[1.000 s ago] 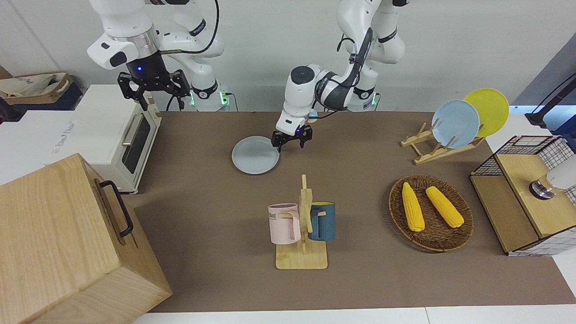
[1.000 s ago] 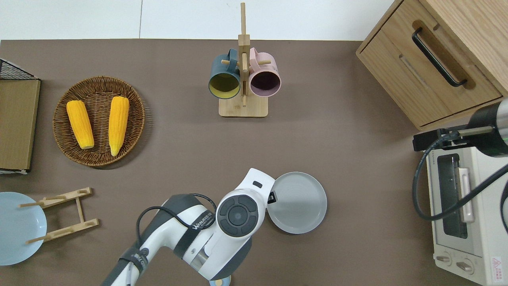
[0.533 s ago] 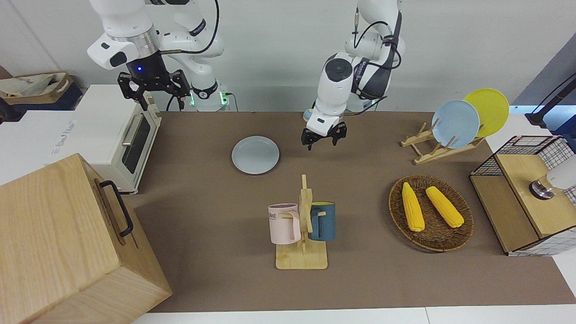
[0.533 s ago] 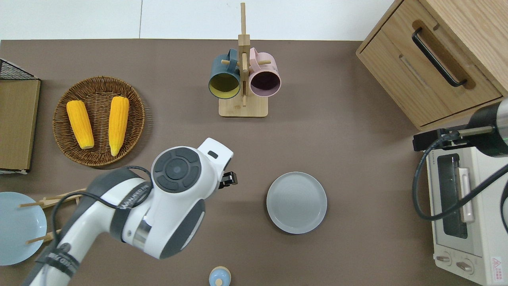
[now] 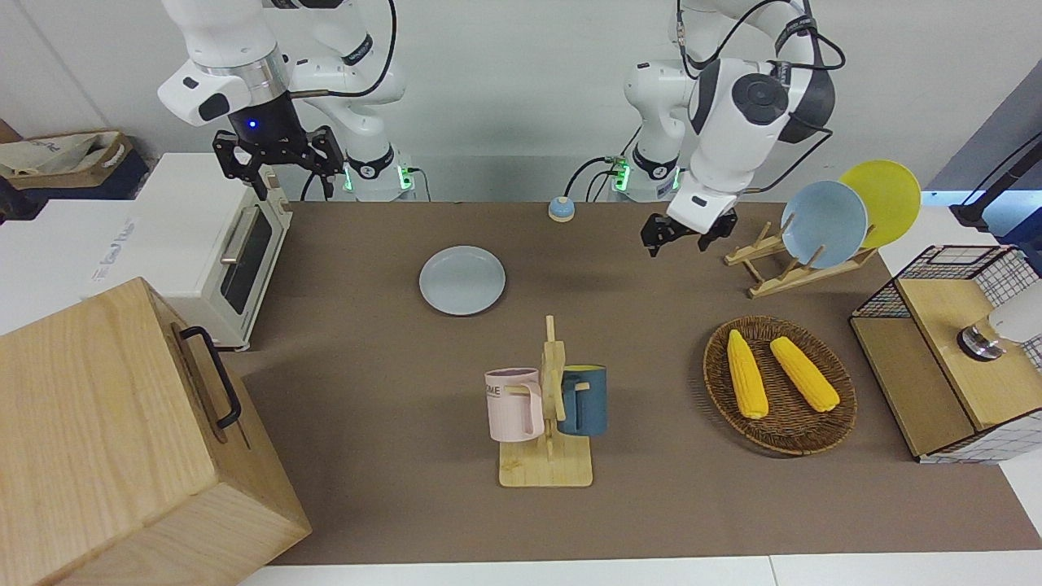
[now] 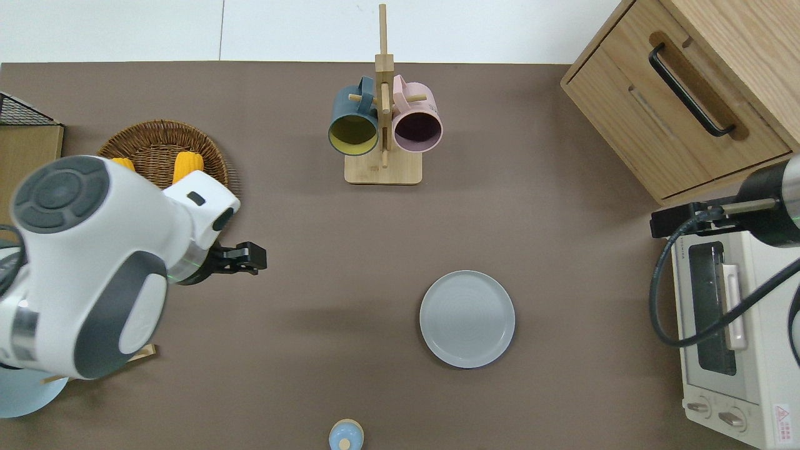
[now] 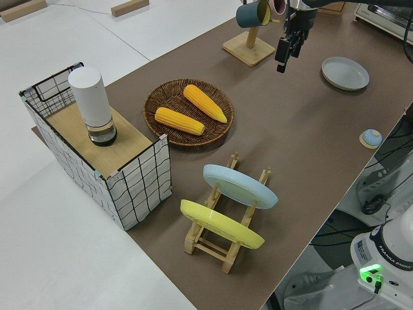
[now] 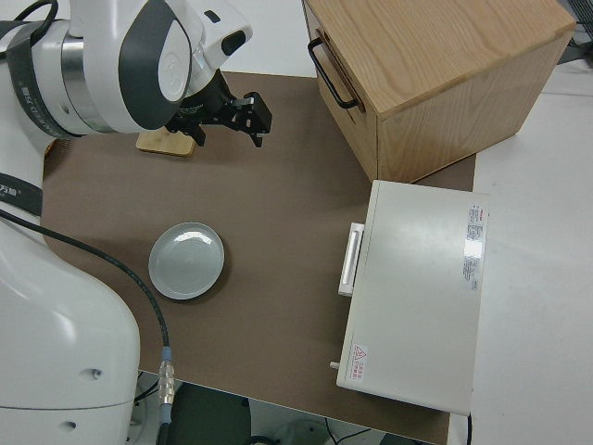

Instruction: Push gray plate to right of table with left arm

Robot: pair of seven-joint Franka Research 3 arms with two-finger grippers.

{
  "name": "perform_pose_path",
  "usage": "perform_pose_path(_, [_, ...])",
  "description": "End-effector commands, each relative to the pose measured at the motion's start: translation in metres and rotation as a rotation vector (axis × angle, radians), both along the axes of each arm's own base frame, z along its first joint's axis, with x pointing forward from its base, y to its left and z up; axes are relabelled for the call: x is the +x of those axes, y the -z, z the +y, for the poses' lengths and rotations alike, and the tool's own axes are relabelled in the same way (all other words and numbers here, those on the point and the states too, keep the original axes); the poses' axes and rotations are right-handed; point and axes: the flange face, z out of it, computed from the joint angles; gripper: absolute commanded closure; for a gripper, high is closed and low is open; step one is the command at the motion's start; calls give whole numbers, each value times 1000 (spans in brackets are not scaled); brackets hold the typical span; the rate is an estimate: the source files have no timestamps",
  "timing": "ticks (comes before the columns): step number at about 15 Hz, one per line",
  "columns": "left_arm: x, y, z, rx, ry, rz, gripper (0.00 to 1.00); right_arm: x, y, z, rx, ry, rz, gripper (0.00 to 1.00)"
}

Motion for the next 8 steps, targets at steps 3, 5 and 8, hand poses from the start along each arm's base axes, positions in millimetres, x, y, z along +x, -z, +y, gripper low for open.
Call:
perform_pose_path(3, [3, -40, 62, -23, 10, -34, 0, -3, -3, 0, 21, 1, 5, 17])
perform_pose_path(5, [4, -57, 69, -25, 5, -42, 0, -3, -3, 0, 21, 1, 5, 17])
perform_pose_path(8, [6, -83, 83, -30, 20, -57, 0, -3, -3, 0, 21, 1, 7, 17])
